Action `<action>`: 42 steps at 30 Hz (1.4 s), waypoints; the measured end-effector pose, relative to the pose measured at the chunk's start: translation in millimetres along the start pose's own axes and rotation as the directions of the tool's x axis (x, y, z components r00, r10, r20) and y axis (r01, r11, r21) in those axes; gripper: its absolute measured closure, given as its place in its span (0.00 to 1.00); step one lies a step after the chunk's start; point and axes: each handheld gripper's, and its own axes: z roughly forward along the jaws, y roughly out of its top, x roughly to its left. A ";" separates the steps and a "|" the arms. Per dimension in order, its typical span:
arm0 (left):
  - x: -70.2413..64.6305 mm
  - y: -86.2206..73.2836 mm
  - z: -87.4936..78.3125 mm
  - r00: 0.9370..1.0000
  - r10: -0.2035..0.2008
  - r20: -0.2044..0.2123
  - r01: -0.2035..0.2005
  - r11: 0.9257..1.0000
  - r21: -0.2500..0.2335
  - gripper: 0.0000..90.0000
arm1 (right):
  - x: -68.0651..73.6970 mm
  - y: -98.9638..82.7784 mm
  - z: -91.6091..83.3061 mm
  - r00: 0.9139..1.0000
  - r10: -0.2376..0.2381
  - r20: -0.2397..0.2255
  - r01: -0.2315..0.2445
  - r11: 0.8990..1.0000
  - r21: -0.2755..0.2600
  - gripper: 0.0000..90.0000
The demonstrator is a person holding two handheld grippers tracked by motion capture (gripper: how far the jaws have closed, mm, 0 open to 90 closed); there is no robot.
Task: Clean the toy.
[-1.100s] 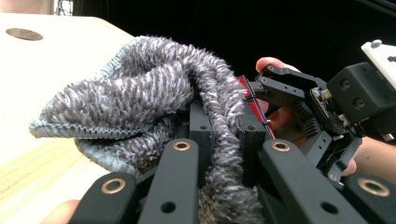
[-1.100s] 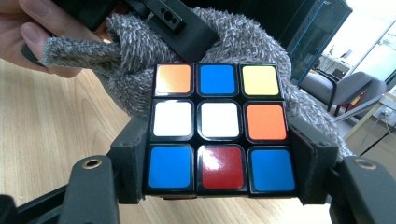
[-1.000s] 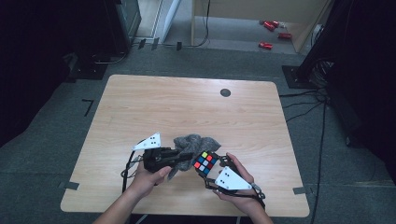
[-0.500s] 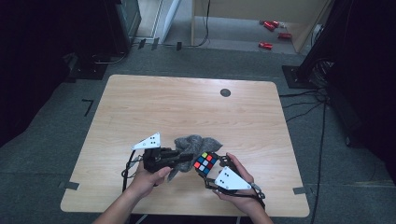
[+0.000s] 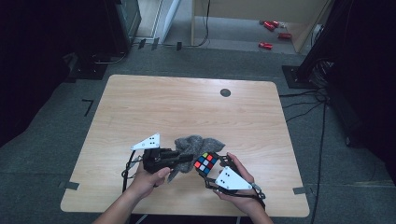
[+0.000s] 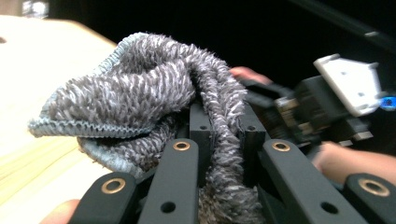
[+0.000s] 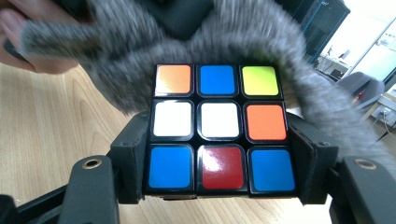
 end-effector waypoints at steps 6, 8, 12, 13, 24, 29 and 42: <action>14.5 -8.3 1.1 0.996 -0.046 -0.077 0.050 0.998 0.048 0.92 | 0.7 -0.3 -0.6 1.000 -0.013 0.005 0.012 1.000 0.021 0.39; 12.9 -7.8 0.6 0.996 -0.044 -0.072 0.047 0.998 0.040 0.92 | 0.9 0.0 -0.3 1.000 -0.013 0.004 0.013 1.000 0.018 0.39; -0.9 -1.2 0.3 1.000 0.006 0.010 -0.006 1.000 -0.004 0.92 | 0.9 -0.4 0.8 1.000 -0.002 0.000 0.002 1.000 0.007 0.39; -4.2 0.1 1.0 1.000 0.030 -0.005 -0.030 1.000 0.003 0.92 | 1.1 -0.9 1.3 1.000 -0.003 0.000 0.003 1.000 0.008 0.39; 3.5 -2.5 0.1 0.999 -0.032 -0.029 0.032 0.999 0.008 0.92 | 1.2 2.3 -1.0 1.000 -0.007 0.006 0.007 1.000 -0.004 0.39; 0.1 -0.2 0.8 1.000 -0.001 -0.012 0.001 1.000 0.006 0.92 | 1.7 0.2 0.3 1.000 -0.013 0.009 0.013 1.000 0.016 0.39; 4.0 -1.9 -2.9 0.999 0.001 -0.034 -0.002 1.000 -0.028 0.91 | -1.4 2.2 -1.3 1.000 0.006 0.019 -0.006 1.000 0.002 0.39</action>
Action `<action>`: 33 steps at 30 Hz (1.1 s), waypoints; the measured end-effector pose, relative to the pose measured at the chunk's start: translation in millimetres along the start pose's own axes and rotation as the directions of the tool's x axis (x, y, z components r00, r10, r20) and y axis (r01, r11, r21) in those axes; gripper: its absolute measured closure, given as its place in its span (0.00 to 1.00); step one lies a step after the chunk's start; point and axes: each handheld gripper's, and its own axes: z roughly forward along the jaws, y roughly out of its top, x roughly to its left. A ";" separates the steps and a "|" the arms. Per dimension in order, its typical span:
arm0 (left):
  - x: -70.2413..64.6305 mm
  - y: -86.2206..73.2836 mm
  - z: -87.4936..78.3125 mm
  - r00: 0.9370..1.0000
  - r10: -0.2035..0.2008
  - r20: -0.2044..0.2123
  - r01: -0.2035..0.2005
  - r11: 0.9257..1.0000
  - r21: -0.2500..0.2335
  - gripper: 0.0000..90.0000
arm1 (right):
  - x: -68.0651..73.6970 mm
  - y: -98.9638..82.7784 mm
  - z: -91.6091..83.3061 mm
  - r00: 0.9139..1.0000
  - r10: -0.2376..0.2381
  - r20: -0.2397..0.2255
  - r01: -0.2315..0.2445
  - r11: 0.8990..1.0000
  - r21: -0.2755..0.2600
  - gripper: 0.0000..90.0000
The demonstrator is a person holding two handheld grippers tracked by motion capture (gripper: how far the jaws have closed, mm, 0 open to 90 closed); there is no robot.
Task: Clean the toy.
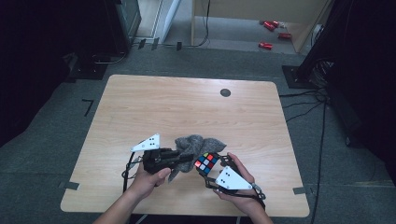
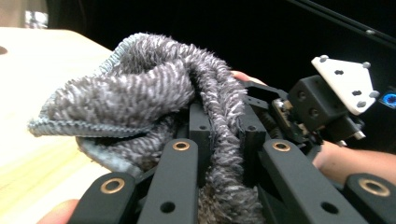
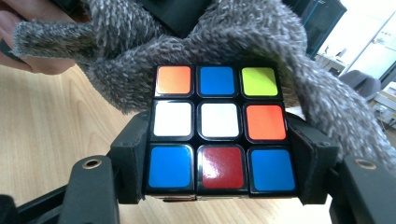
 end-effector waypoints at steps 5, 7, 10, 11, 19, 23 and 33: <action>7.7 -6.1 -4.3 0.995 0.062 -0.077 -0.058 0.997 0.046 0.91 | -8.8 3.2 -5.8 0.998 0.056 0.026 -0.055 0.998 -0.031 0.39; 9.3 -9.8 -2.0 0.986 0.114 -0.120 -0.104 0.990 0.092 0.91 | -11.8 4.1 -7.4 0.996 0.080 0.034 -0.079 0.996 -0.043 0.39; 10.6 -18.6 5.3 0.979 0.155 -0.136 -0.133 0.979 0.154 0.91 | -15.4 5.4 -8.2 0.991 0.129 0.031 -0.126 0.990 -0.067 0.39; 9.8 -21.2 8.4 0.976 0.179 -0.123 -0.156 0.971 0.179 0.92 | -16.0 5.9 -8.5 0.989 0.145 0.031 -0.143 0.987 -0.075 0.39; -8.1 -36.3 26.0 0.898 0.433 -0.075 -0.413 0.890 0.196 0.91 | -20.7 8.1 -8.8 0.939 0.340 -0.042 -0.343 0.936 -0.079 0.39; -7.1 -31.9 19.4 0.891 0.443 -0.103 -0.424 0.891 0.161 0.91 | -25.0 5.2 -9.8 0.909 0.413 -0.056 -0.416 0.907 -0.067 0.39; -10.9 -40.6 33.9 0.894 0.442 -0.077 -0.415 0.880 0.231 0.90 | -22.3 7.8 -5.8 0.901 0.431 -0.052 -0.433 0.900 -0.056 0.39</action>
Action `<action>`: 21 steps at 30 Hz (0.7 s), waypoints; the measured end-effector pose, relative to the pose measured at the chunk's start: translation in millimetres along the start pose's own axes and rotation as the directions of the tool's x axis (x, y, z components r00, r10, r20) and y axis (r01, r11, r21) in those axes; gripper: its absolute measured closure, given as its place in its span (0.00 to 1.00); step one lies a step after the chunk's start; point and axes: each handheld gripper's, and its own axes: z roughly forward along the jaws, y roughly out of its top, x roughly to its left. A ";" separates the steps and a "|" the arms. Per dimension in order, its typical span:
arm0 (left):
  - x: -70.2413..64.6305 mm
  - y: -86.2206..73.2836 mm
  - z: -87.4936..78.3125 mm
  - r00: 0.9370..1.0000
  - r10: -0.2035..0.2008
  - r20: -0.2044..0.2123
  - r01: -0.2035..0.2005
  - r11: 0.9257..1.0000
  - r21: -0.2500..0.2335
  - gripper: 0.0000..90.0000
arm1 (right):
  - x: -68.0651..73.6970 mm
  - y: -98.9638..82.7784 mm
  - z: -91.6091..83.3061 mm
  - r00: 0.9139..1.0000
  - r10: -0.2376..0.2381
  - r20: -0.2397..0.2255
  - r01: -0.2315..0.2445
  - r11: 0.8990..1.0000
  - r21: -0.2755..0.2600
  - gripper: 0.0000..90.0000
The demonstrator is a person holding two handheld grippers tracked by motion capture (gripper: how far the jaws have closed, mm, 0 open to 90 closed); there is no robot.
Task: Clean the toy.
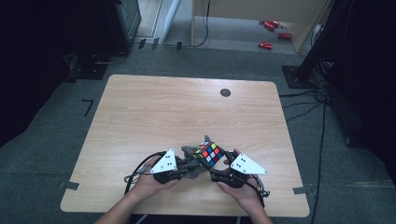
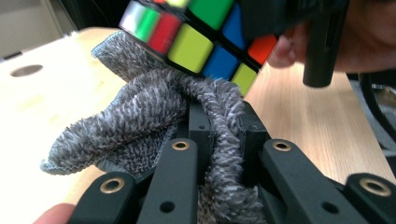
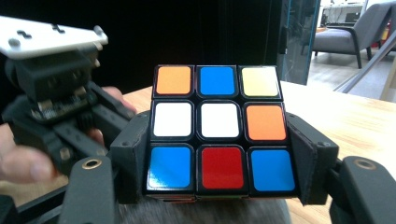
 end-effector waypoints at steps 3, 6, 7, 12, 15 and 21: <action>3.0 1.6 -2.7 0.999 -0.025 -0.040 0.026 1.000 0.002 0.90 | 1.7 -1.0 1.6 1.000 -0.010 -0.005 0.010 1.000 0.006 0.39; 13.0 1.8 -13.1 0.995 -0.077 -0.065 0.074 0.996 -0.050 0.90 | -0.6 -3.4 1.7 1.000 0.002 -0.001 -0.002 1.000 0.014 0.39; 15.6 1.3 -15.4 0.994 -0.090 -0.067 0.085 0.994 -0.064 0.90 | -2.1 -3.9 1.5 1.000 0.002 -0.001 -0.002 1.000 0.016 0.39; 12.6 -1.6 -10.9 0.998 -0.053 -0.033 0.051 0.997 -0.058 0.90 | -3.2 -3.9 1.8 1.000 0.003 0.006 -0.003 1.000 0.019 0.39; 6.3 -1.5 -6.9 1.000 -0.008 -0.013 0.008 0.999 -0.054 0.90 | -2.7 -2.2 1.0 1.000 0.018 0.002 -0.018 1.000 0.008 0.39; 10.7 -0.2 -12.8 0.999 -0.025 -0.043 0.022 0.997 -0.067 0.89 | -7.8 -3.2 -0.8 0.999 0.018 0.028 -0.019 1.000 0.011 0.39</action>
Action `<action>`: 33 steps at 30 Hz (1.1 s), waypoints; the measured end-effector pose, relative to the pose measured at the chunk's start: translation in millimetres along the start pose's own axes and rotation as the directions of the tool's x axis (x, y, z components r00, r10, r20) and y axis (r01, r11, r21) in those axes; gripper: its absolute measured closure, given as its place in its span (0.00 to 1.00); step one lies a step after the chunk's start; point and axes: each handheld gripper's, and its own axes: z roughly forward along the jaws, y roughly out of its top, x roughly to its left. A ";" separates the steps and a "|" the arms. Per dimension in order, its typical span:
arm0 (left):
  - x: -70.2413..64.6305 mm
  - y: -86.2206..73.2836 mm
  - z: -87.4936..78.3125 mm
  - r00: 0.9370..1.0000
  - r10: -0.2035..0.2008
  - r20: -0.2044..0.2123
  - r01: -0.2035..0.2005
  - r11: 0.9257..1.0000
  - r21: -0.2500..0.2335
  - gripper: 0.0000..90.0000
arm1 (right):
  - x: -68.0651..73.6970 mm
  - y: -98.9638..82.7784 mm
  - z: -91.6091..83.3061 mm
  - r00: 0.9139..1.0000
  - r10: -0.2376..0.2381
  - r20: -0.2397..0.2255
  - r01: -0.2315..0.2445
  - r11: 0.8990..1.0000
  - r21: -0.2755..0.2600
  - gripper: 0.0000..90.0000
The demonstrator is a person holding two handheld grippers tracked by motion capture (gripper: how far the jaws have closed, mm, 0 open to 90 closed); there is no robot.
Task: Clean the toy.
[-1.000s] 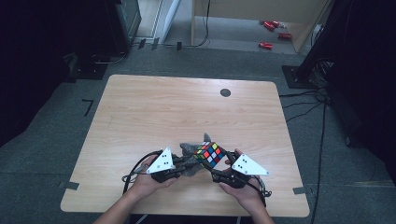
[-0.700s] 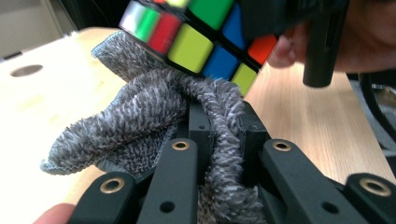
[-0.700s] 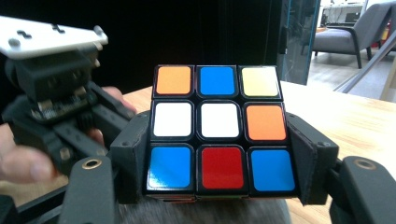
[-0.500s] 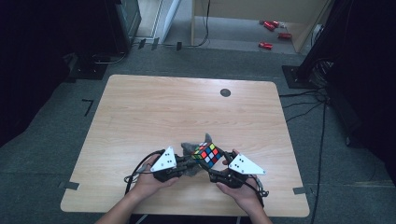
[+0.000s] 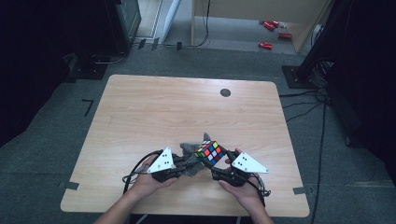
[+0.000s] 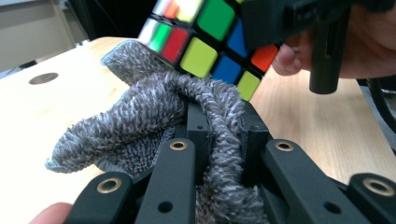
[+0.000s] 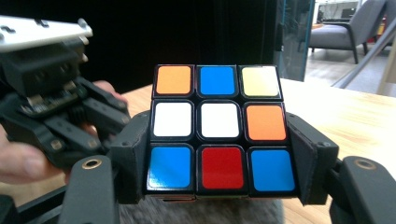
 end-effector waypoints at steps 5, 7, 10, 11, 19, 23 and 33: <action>2.9 0.0 -0.9 0.998 -0.005 -0.065 0.009 0.998 0.069 0.78 | -3.1 -0.5 -1.7 0.999 -0.013 0.034 0.013 1.000 0.016 0.39; 3.7 -0.6 0.2 0.996 -0.004 -0.091 0.013 0.995 0.095 0.70 | -3.2 1.5 -2.8 0.999 -0.007 0.041 0.006 1.000 0.009 0.39; 7.9 -0.3 0.3 0.992 -0.025 -0.120 0.042 0.990 0.137 0.55 | -2.6 4.5 -3.9 0.999 -0.005 0.043 0.005 1.000 -0.002 0.39; 9.8 -0.2 -0.3 0.991 -0.024 -0.131 0.044 0.987 0.152 0.50 | -2.1 5.2 -4.2 0.999 -0.007 0.044 0.007 1.000 -0.004 0.39; 19.6 3.9 -14.8 0.961 0.065 -0.268 -0.007 0.978 0.210 0.20 | -1.8 10.2 -6.2 0.998 -0.008 0.060 0.009 1.000 -0.017 0.39; 22.1 6.2 -21.1 0.958 0.043 -0.282 0.006 0.985 0.170 0.18 | -0.2 12.9 -6.4 0.998 -0.006 0.058 0.008 1.000 -0.024 0.39; 1.6 10.3 -3.7 0.983 0.082 -0.166 -0.065 0.992 0.107 0.17 | 16.8 17.7 2.8 1.000 -0.007 0.030 0.007 1.000 -0.020 0.39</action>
